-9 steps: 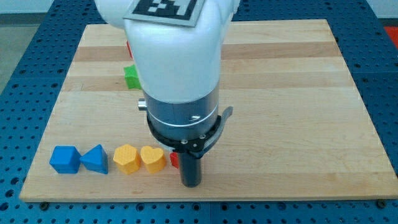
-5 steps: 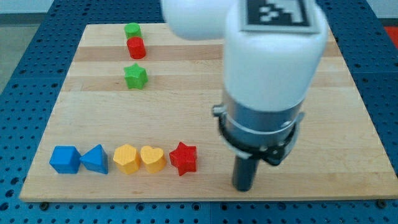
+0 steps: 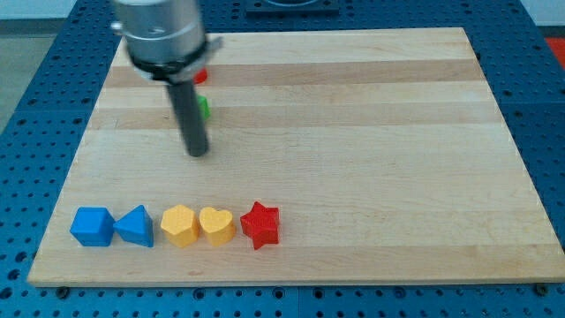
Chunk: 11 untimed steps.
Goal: Slide the green star slightly right and down
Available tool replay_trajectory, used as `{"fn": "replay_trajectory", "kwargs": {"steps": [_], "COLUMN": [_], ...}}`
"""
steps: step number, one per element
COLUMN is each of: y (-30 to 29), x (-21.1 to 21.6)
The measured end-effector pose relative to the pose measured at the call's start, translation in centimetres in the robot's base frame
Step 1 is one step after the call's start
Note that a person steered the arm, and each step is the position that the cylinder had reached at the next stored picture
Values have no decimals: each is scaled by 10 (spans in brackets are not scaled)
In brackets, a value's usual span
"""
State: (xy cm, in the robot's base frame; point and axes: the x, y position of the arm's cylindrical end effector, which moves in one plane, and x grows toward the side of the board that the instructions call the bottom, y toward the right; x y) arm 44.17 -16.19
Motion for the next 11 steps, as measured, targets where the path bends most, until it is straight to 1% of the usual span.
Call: {"fn": "replay_trajectory", "kwargs": {"steps": [1,2,3,6,8,10,11], "y": [-62,-67,-52,27,74,80,102], "x": [-23,-70,-90,-72,-41,-10,7]}}
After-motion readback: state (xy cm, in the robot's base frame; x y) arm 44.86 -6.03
